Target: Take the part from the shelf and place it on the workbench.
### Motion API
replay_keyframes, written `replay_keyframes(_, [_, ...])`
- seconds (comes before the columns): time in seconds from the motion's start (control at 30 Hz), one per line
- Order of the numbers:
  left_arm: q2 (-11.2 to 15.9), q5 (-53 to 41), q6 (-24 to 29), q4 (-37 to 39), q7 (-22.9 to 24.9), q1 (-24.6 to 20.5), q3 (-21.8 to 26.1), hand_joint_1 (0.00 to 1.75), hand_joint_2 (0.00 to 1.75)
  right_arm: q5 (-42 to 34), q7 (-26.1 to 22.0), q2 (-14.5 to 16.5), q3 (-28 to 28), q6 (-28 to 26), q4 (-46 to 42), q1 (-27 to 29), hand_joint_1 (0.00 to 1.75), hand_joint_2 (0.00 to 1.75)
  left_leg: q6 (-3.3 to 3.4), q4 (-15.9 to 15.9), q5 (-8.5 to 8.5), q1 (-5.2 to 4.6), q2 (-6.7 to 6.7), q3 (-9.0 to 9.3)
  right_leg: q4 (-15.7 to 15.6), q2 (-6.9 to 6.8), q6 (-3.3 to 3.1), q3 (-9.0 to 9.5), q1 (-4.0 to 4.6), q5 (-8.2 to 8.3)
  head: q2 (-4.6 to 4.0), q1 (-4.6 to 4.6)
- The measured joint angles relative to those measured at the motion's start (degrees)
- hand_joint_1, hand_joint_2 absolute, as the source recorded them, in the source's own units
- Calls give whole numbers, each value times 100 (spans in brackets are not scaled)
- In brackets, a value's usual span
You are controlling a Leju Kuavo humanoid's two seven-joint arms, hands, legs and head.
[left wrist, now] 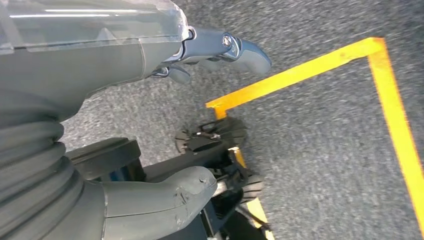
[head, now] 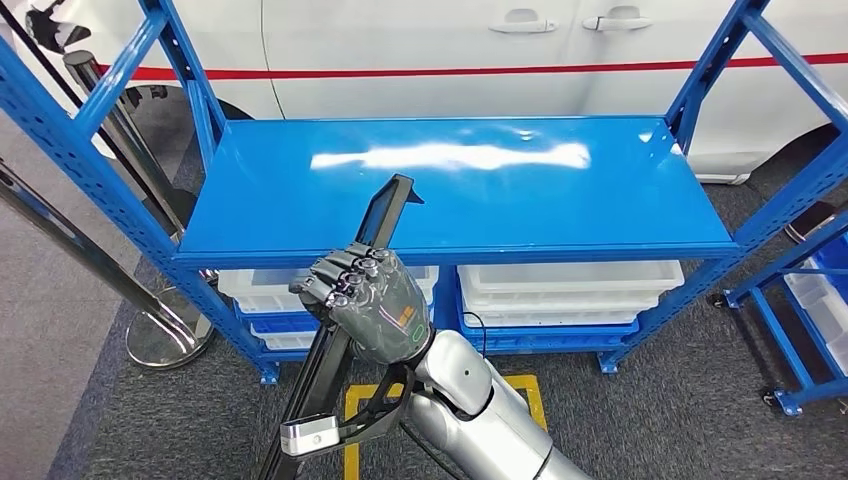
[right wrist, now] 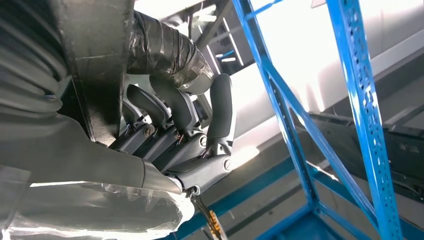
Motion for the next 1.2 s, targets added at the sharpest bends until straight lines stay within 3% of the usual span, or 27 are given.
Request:
replay_keyframes(0.03, [-2,-1,3,0,8,-6,0,0,175,-25,-21,2,0,-1,12,7,175,175,-9,13,52,-9,-1,-78,-257,0,-27,260,6,122,0,0])
replay_keyframes(0.1, [-11,-2,4,0,18,-18,0,0,175,-69,-43,23,0,-2,22,11,175,175,-43,37,143,-25,-5,-193,-1051,-1,-102,891,38,179,0,-3])
replay_keyframes(0.17, [-20,-1,5,0,19,-30,0,0,175,-93,-48,51,1,-2,25,8,175,175,-108,34,233,-21,-2,-231,-1530,-1,-154,1202,86,124,0,-3])
replay_keyframes(0.23, [-21,-6,5,0,19,-39,0,0,175,-111,-51,61,2,-2,32,7,175,175,-179,15,307,-3,-2,-244,-1609,-9,-202,1187,96,202,0,0])
replay_keyframes(0.27, [-20,-14,5,0,20,-38,0,0,175,-123,-55,62,2,-2,37,6,175,175,-212,47,258,6,-7,-273,-1638,-22,-240,1156,84,256,0,-1])
replay_keyframes(0.33, [-17,-34,3,0,27,-34,0,0,175,-158,-64,68,2,-1,49,6,175,175,-267,362,-135,19,-19,-398,-1674,-47,-321,1040,48,393,0,-7])
replay_keyframes(0.4, [-17,-48,0,0,33,-37,-1,0,175,-178,-62,74,2,0,59,5,175,175,-318,1028,-688,46,-20,-569,-1665,-53,-351,871,51,523,0,-13])
replay_keyframes(0.43, [-17,-55,-3,0,34,-40,-2,0,175,-170,-53,74,2,1,66,8,175,175,-341,1343,-826,58,-19,-611,-1655,-56,-347,774,50,591,0,-13])
replay_keyframes(0.47, [-17,-67,-6,0,35,-42,-3,0,175,-152,-41,73,2,1,72,11,175,175,-360,1538,-827,69,-18,-594,-1640,-58,-338,672,49,657,0,-13])
replay_keyframes(0.5, [-17,-79,-10,0,36,-44,-5,0,175,-118,-24,72,2,0,75,14,175,175,-375,1555,-708,77,-17,-491,-1619,-60,-325,566,44,721,0,-13])
replay_keyframes(0.57, [-17,-101,-23,0,35,-57,-10,0,175,-7,10,70,2,-1,75,17,175,175,-388,1044,-453,96,-17,-19,-1562,-59,-284,378,32,832,0,-14])
replay_keyframes(0.63, [-18,-116,-45,1,32,-85,-17,0,175,100,63,72,-14,-2,61,15,175,175,-361,297,-518,83,-29,509,-1511,-57,-219,265,37,924,0,-13])
replay_keyframes(0.67, [-19,-123,-56,1,32,-100,-23,0,175,126,103,74,-27,-2,54,5,175,175,-332,68,-601,68,-38,644,-1503,-58,-182,246,40,970,0,-12])
replay_keyframes(0.73, [-22,-135,-70,3,33,-114,-34,0,175,135,196,74,-61,-2,48,-44,175,175,-237,-27,-585,45,-47,637,-1533,-59,-105,241,44,1072,0,-10])
replay_keyframes(0.77, [-27,-139,-74,4,36,-118,-39,0,175,131,231,72,-82,-2,47,-78,175,175,-187,-46,-530,48,-34,611,-1525,-47,-74,218,33,1068,0,-10])
replay_keyframes(0.8, [-32,-140,-76,5,38,-123,-44,0,175,126,255,67,-107,-2,47,-110,175,175,-129,-64,-461,54,-20,569,-1448,-33,-50,172,25,961,0,-8])
replay_keyframes(0.83, [-37,-141,-77,6,39,-128,-49,0,175,122,269,62,-130,-2,47,-134,175,175,-78,-79,-387,62,-5,514,-1268,-19,-30,98,18,753,0,-7])
replay_keyframes(0.9, [-43,-142,-78,7,39,-136,-56,0,175,118,283,46,-160,-2,47,-158,175,175,-20,-78,-257,52,9,369,-591,-7,-8,-99,4,177,0,-5])
replay_keyframes(0.93, [-44,-142,-78,7,38,-136,-57,0,175,115,286,38,-167,-2,48,-160,175,175,-15,-69,-199,42,11,289,-235,-6,2,-171,3,-4,0,-5])
replay_keyframes(0.97, [-44,-142,-78,7,38,-134,-57,0,175,114,289,29,-172,-2,48,-160,175,175,-16,-58,-146,33,11,209,3,-6,5,-181,1,-64,0,-5])
replay_keyframes(1.0, [-44,-141,-79,7,38,-134,-57,0,175,112,291,22,-176,-2,49,-160,175,175,-21,-43,-99,24,11,131,54,-6,-2,-100,1,-14,0,-5])
replay_keyframes(1.03, [-44,-141,-79,7,38,-134,-57,0,175,112,292,19,-179,-2,49,-162,175,175,-30,-26,-58,15,11,63,-121,-6,-22,97,3,104,0,-5])
replay_keyframes(1.07, [-45,-141,-80,7,38,-134,-57,0,175,112,292,18,-181,-2,48,-167,175,175,-40,-11,-24,8,9,9,-467,-5,-53,383,11,214,0,-5])
replay_keyframes(1.13, [-55,-141,-80,7,38,-134,-58,0,175,112,292,23,-181,-2,45,-185,175,175,-84,8,44,-10,7,-68,-1225,-5,-122,918,44,263,0,-7])
replay_keyframes(1.2, [-66,-140,-81,7,37,-137,-59,0,175,112,292,27,-181,-3,44,-204,175,175,-154,-1,114,-4,10,-97,-1563,-4,-171,1095,86,228,0,-7])
